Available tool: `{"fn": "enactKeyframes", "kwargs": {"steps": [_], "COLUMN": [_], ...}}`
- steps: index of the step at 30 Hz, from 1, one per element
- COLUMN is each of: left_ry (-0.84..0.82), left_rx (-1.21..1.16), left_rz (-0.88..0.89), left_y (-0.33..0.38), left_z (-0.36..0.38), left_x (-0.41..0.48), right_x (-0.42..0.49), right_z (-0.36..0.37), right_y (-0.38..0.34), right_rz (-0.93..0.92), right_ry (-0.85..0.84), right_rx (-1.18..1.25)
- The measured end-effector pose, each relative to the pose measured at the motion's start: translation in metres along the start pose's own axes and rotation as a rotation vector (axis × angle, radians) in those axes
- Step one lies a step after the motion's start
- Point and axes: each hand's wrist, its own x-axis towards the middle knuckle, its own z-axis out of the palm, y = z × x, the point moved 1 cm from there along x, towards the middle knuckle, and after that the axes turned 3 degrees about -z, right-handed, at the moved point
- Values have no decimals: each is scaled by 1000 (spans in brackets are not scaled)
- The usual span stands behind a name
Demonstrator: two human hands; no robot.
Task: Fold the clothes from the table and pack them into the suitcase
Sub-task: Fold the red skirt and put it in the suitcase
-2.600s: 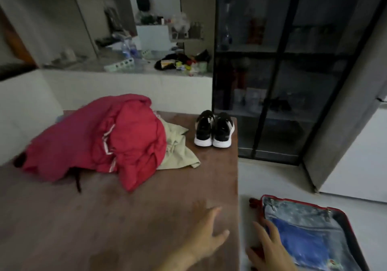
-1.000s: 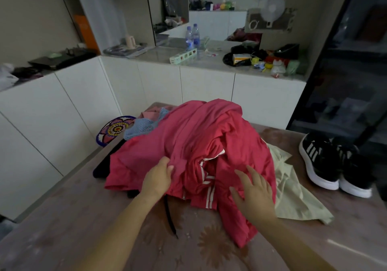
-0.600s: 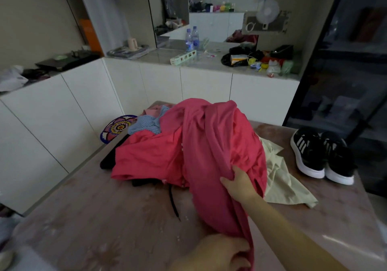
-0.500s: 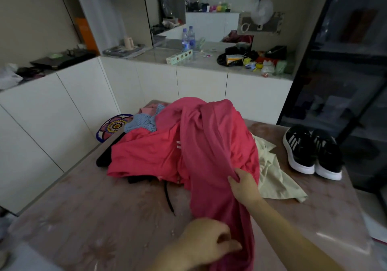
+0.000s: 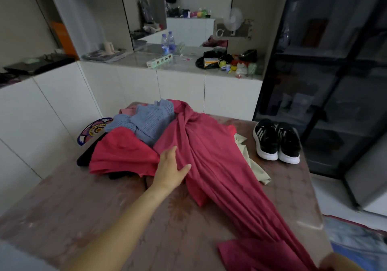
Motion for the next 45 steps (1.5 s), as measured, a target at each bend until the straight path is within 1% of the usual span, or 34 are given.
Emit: {"fn": "enactKeyframes", "kwargs": {"steps": [2,3,4,5,6,7,9,11,12,14,17,18,19,21,24,26,29,30,31,32,33,35,37,38,39,40,41,42,43,45], "left_ry": [-35,-56,-83,-121,-164,-200,-240,-219,-203,-165,-98,-96,-112,-196,-343,-489,-742,-793,-799,-756,-662,-408,-179,-115,-99,-121,-158,-179,-184,-188], "left_rx": [-14,0,43,105,176,253,482,781,892,978,914,840,718,472,206,63,-15,-17,0,35,70,78,115,177,241,283,303,305,303,321], "left_rz": [-76,-104,-117,-118,-109,-91,16,201,281,320,286,281,263,245,309,359,430,440,449,454,453,439,464,462,421,354,284,238,217,206], "left_y": [3,4,5,4,4,4,2,-1,-2,-3,-1,1,5,16,41,57,75,78,78,78,75,65,46,36,26,17,11,7,6,8], "left_z": [13,20,27,32,37,41,46,47,46,42,37,36,35,35,35,38,42,42,42,39,34,22,12,10,9,9,10,13,16,23], "left_x": [1,2,3,3,4,3,3,5,7,12,17,15,10,-6,-52,-92,-148,-160,-166,-166,-162,-144,-119,-107,-97,-90,-85,-82,-81,-80], "right_x": [4,6,8,7,-3,5,-14,-26,-27,-30,-24,-22,-20,-17,-10,-7,1,2,0,-3,-5,-8,-8,-9,-10,-11,-13,-12,-13,-20], "right_z": [-16,-15,-11,-7,-5,0,4,5,7,12,26,30,33,42,52,57,72,76,77,77,75,67,55,48,41,33,27,22,20,19], "right_y": [18,29,38,41,26,38,-8,-49,-61,-80,-96,-101,-108,-124,-153,-173,-184,-184,-183,-181,-177,-167,-153,-145,-138,-128,-117,-104,-90,-64], "right_rz": [75,85,108,150,128,81,-46,-135,-155,-202,-240,-260,-273,-295,-307,-293,-225,-235,-253,-276,-297,-316,-271,-227,-175,-134,-100,-74,-30,48], "right_ry": [-92,-90,-129,-227,-194,-155,-93,-47,-39,-42,-85,-91,-89,-66,2,31,119,175,233,278,308,354,390,415,440,461,462,428,333,73], "right_rx": [-93,-181,-160,-232,-377,-442,-325,-148,-86,22,191,214,230,292,453,502,408,357,316,301,310,363,451,502,538,527,477,376,211,-161]}}
